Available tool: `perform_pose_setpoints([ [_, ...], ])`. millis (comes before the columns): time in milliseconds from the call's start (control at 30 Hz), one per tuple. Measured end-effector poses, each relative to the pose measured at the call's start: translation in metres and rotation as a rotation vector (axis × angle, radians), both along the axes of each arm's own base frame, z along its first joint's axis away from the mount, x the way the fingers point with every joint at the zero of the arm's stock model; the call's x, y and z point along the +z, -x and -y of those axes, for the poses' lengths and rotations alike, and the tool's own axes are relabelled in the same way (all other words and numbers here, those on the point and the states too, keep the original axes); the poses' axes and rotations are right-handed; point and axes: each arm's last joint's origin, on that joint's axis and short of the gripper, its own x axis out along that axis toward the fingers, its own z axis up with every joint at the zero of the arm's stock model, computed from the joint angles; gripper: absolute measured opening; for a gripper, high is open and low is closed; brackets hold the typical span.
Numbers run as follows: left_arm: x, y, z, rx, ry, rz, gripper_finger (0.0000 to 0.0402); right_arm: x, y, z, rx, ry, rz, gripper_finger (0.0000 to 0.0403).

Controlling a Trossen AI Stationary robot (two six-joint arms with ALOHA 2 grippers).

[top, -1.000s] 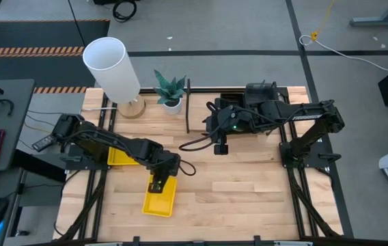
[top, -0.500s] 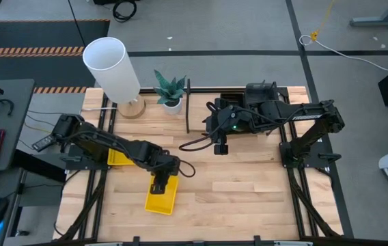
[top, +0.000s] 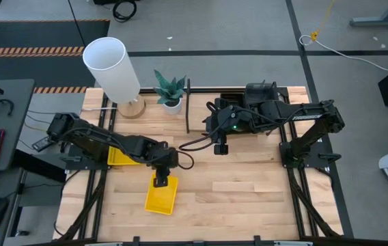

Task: Stack baskets on shelf by color
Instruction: Stack the bottom yellow bin on the middle yellow bin, then stack the yellow bin on top of the other yellow bins

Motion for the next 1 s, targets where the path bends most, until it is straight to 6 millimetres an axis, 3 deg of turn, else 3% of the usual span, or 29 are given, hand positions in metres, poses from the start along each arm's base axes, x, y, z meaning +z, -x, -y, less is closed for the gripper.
perform_pose_setpoints([
  [500,-0.059,-0.014,0.025,-0.079,-0.201,-0.159,0.0074,0.000,0.000,0.000,0.001,0.002,0.001,0.0199],
  [767,-0.028,0.002,0.012,0.016,-0.203,-0.133,0.0033,0.000,0.000,0.000,0.001,0.002,0.000,0.0199],
  [1000,-0.022,0.047,-0.021,0.420,-0.043,-0.141,0.0005,0.001,-0.001,0.000,0.010,0.009,0.009,0.0199],
])
